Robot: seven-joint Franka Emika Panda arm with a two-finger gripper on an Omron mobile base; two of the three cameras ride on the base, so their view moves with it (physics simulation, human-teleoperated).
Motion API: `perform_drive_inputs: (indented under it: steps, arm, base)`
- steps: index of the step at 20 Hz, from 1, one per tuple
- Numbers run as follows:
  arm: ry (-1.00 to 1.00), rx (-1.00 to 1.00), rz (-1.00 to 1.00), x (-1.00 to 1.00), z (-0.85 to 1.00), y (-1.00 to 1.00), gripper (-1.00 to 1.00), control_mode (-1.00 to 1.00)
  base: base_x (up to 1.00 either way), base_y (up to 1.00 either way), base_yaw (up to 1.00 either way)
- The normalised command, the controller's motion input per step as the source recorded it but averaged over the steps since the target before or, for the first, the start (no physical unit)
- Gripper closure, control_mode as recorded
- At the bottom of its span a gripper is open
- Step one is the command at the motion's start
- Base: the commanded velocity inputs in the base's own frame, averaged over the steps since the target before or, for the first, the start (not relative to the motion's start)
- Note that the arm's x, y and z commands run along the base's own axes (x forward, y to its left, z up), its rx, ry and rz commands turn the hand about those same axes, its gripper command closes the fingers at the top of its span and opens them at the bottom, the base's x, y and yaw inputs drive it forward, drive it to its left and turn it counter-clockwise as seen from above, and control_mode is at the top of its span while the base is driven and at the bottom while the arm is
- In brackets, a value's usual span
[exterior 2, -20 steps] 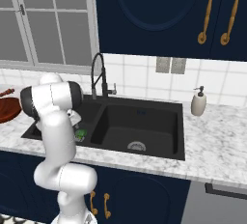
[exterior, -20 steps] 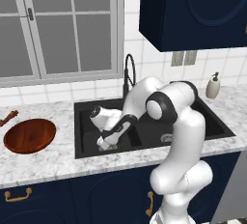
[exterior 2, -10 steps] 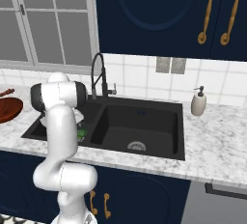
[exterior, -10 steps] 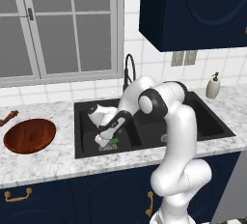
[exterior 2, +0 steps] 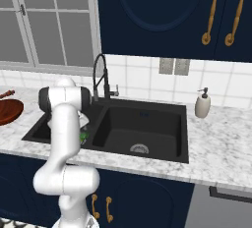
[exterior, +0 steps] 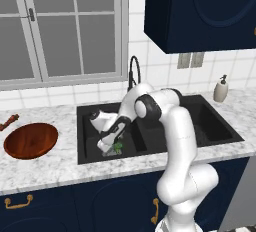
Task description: Pick the broccoli from the sink and place it in the bowl. Then pick the bowl and place it in the microwave. Then close the microwave door and press the start button.
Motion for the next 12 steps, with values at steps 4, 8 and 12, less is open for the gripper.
perform_drive_inputs:
  steps: [4,8,12]
  arm:
    - [0.01,0.0,0.0,0.38,-0.44,0.0,-1.0,-1.0]
    - [0.0,0.0,0.01,0.34,-0.39,0.0,-1.0,-1.0]
    - [0.0,0.0,0.01,0.04,-0.34,-0.03,-1.0,-1.0]
  base:
    - [0.0,0.0,0.0]
    - [0.0,0.0,0.0]
    - [0.0,0.0,0.0]
